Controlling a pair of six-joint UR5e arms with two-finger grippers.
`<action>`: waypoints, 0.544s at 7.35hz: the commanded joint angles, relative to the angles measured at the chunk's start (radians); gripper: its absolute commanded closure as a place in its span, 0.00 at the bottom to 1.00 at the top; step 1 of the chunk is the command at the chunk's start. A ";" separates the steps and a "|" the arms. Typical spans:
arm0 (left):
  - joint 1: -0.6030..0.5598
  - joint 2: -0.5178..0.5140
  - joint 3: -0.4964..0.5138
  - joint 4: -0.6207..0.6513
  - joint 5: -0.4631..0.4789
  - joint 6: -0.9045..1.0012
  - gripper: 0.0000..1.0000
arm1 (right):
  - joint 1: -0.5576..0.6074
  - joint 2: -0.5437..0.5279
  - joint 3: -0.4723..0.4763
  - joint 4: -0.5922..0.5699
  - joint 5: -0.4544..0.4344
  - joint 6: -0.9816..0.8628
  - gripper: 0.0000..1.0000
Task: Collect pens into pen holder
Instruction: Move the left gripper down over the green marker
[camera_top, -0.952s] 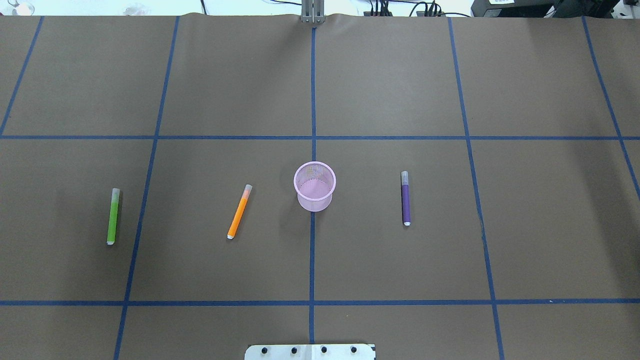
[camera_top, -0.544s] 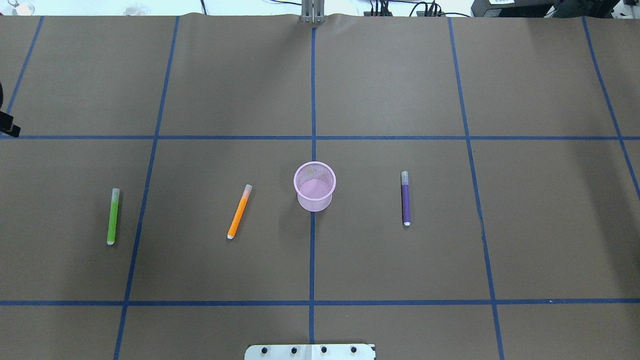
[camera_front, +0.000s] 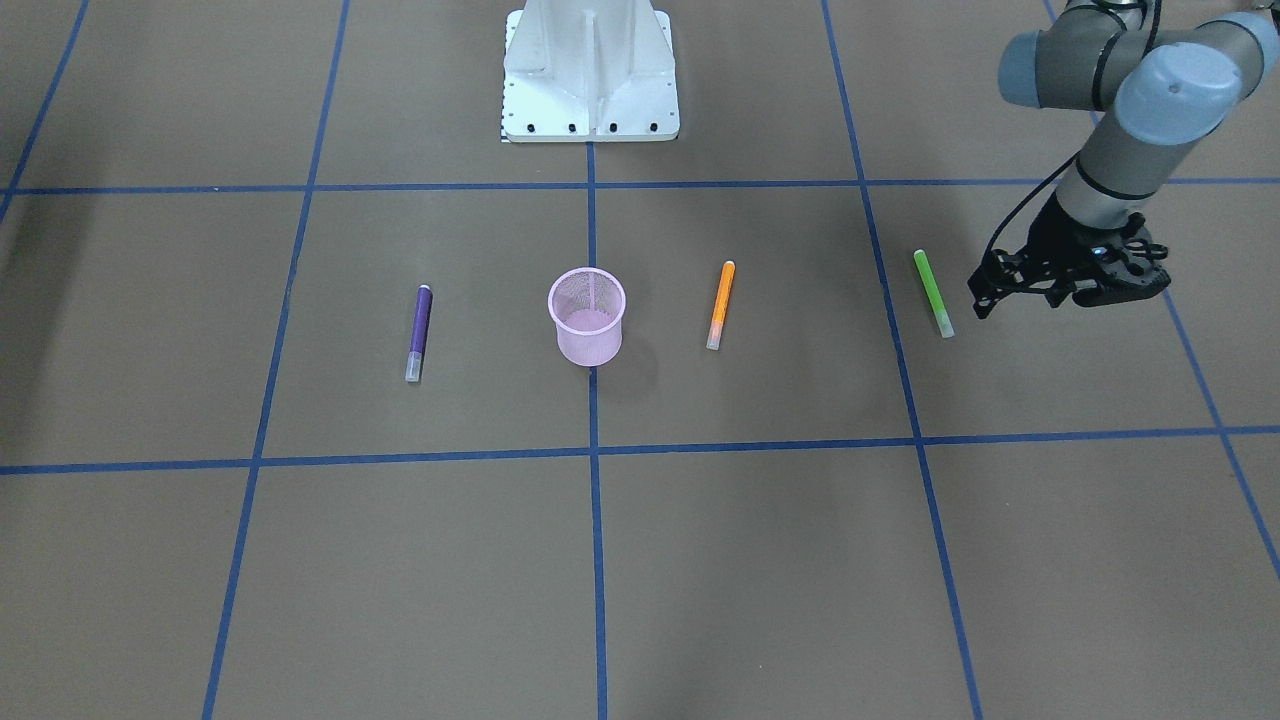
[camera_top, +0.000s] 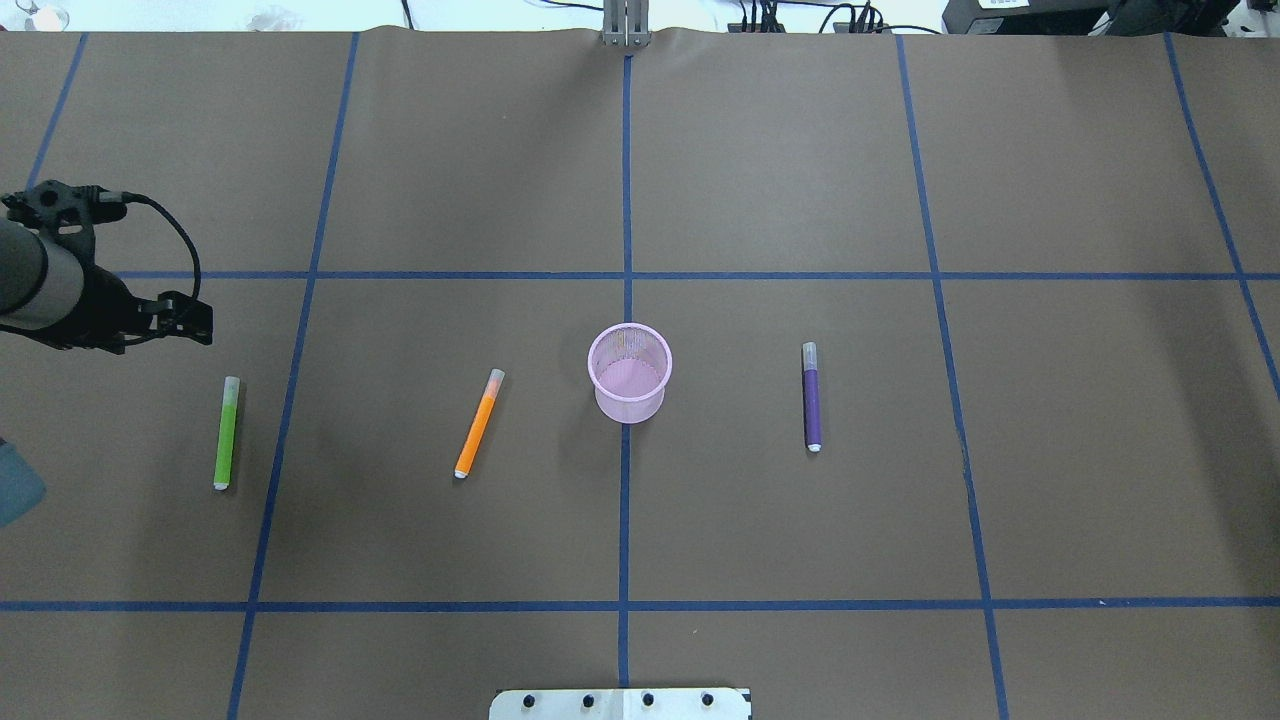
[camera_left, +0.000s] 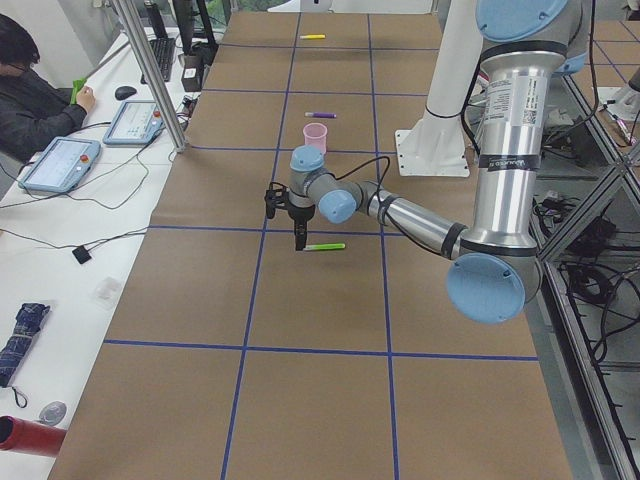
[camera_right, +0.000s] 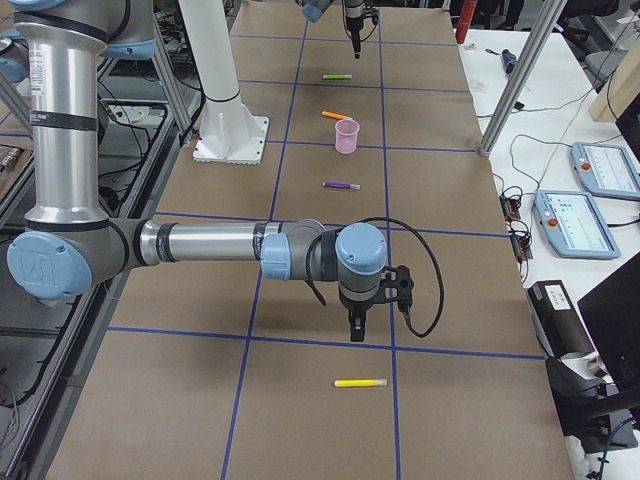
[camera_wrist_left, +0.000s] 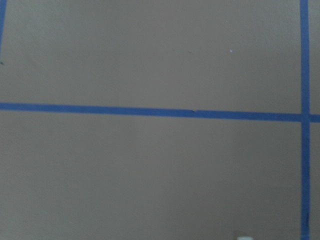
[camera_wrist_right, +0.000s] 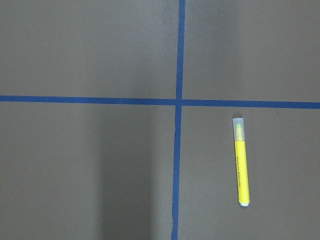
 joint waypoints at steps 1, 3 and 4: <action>0.104 -0.033 0.048 -0.032 0.097 -0.078 0.01 | 0.000 -0.001 -0.002 0.000 0.001 0.001 0.00; 0.104 -0.039 0.112 -0.134 0.089 -0.073 0.06 | 0.000 -0.001 -0.002 -0.001 0.001 0.004 0.00; 0.104 -0.037 0.114 -0.137 0.080 -0.064 0.07 | 0.000 -0.001 -0.004 -0.001 0.007 0.005 0.00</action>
